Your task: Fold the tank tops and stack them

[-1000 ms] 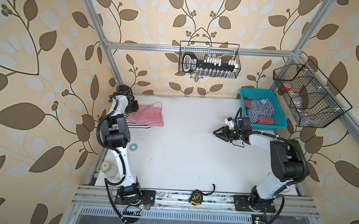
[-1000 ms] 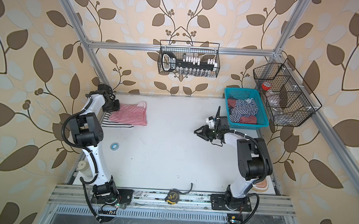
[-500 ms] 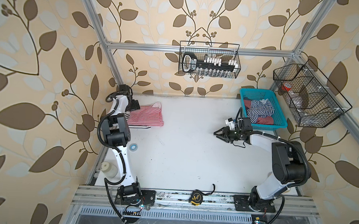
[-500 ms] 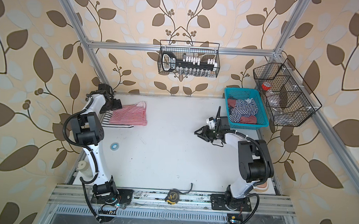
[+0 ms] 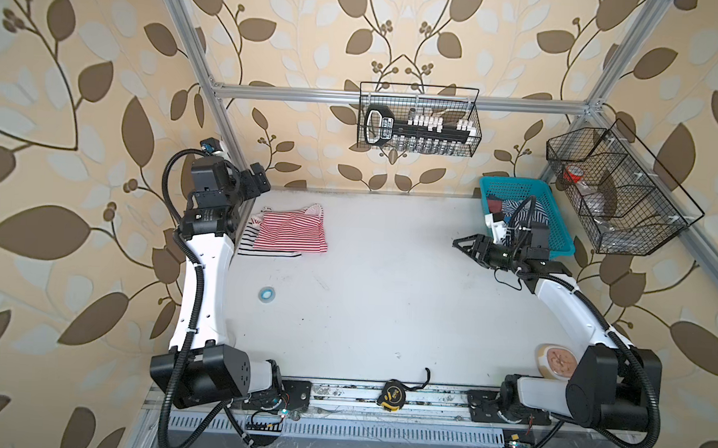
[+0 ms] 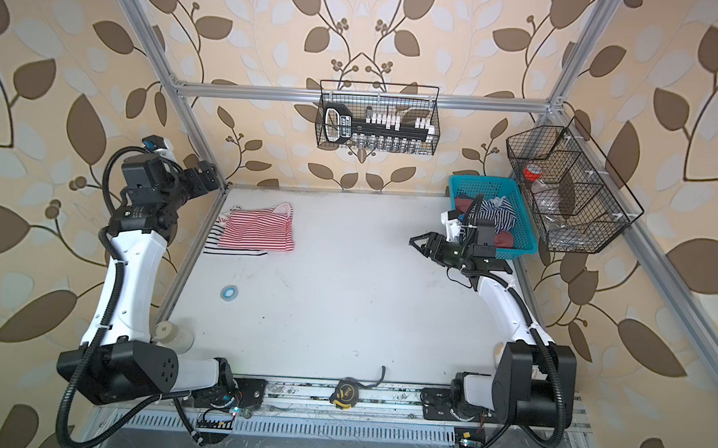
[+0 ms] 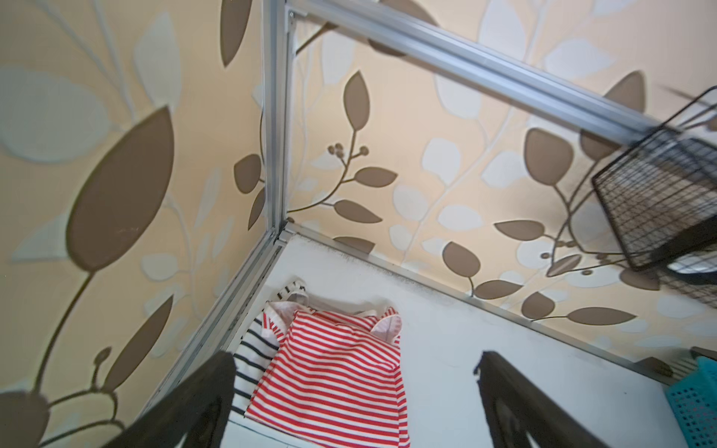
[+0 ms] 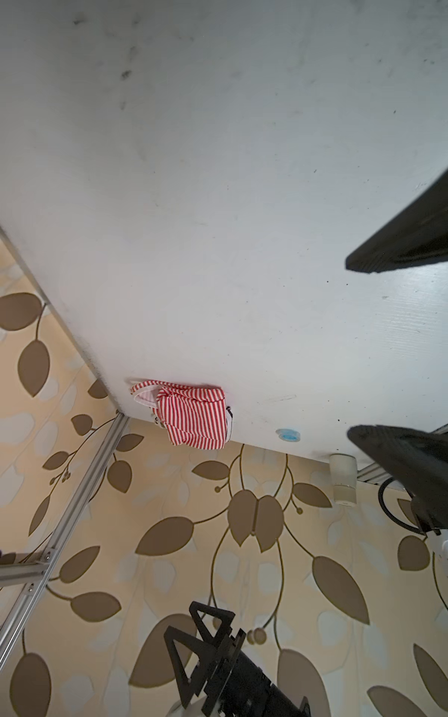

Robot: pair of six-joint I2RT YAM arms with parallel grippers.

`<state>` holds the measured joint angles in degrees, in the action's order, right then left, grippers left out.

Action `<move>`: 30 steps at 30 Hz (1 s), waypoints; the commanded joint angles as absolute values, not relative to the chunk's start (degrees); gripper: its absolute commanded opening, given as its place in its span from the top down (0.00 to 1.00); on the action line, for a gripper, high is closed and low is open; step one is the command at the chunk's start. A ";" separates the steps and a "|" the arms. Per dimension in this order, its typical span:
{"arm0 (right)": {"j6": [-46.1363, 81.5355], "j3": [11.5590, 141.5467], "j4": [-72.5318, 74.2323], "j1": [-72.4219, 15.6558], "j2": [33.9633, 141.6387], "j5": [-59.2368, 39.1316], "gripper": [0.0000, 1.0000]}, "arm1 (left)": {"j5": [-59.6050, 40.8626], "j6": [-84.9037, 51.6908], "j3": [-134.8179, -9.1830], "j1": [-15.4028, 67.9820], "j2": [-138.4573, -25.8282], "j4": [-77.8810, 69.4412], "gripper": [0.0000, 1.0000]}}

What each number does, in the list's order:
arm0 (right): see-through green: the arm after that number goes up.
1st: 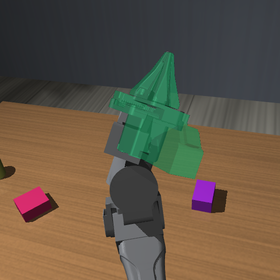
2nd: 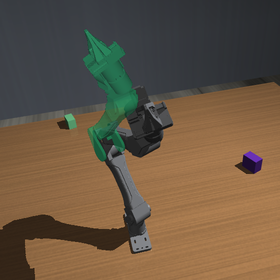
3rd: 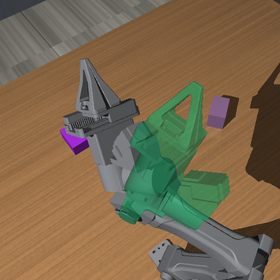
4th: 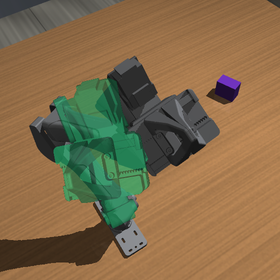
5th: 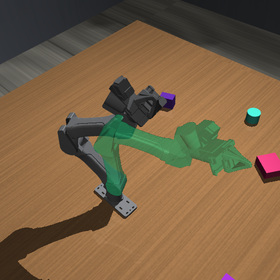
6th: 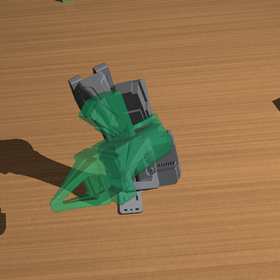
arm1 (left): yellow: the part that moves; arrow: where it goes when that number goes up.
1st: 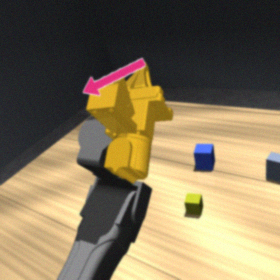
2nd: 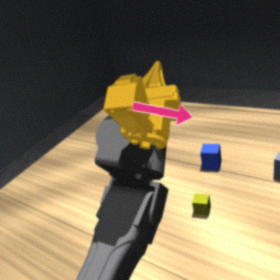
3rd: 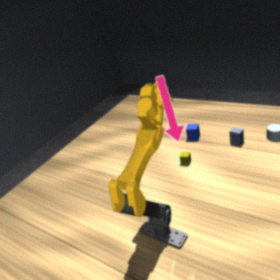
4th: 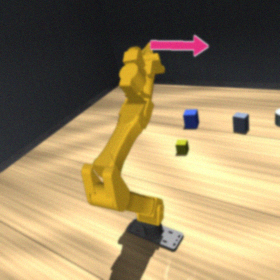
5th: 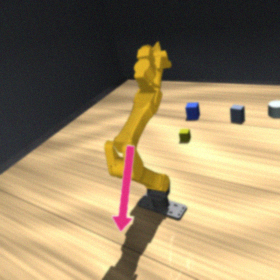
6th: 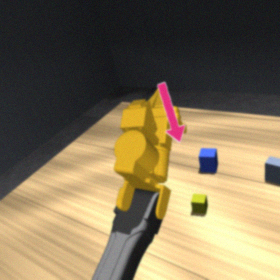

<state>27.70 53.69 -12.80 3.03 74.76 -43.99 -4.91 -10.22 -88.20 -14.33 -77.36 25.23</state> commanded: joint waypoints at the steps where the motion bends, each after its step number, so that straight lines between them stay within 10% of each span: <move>1: 26.04 53.58 -15.03 3.08 74.44 -44.36 0.37 | -6.66 -8.43 -90.87 -14.28 -85.01 35.23 0.01; 21: 40.44 68.09 8.25 -15.34 105.63 -48.73 0.44 | -10.84 -9.44 -101.21 -19.95 -115.73 39.36 0.03; 30: 56.10 92.40 22.47 -24.39 131.30 -52.18 0.44 | -20.62 -11.53 -99.77 -21.56 -120.87 34.52 0.34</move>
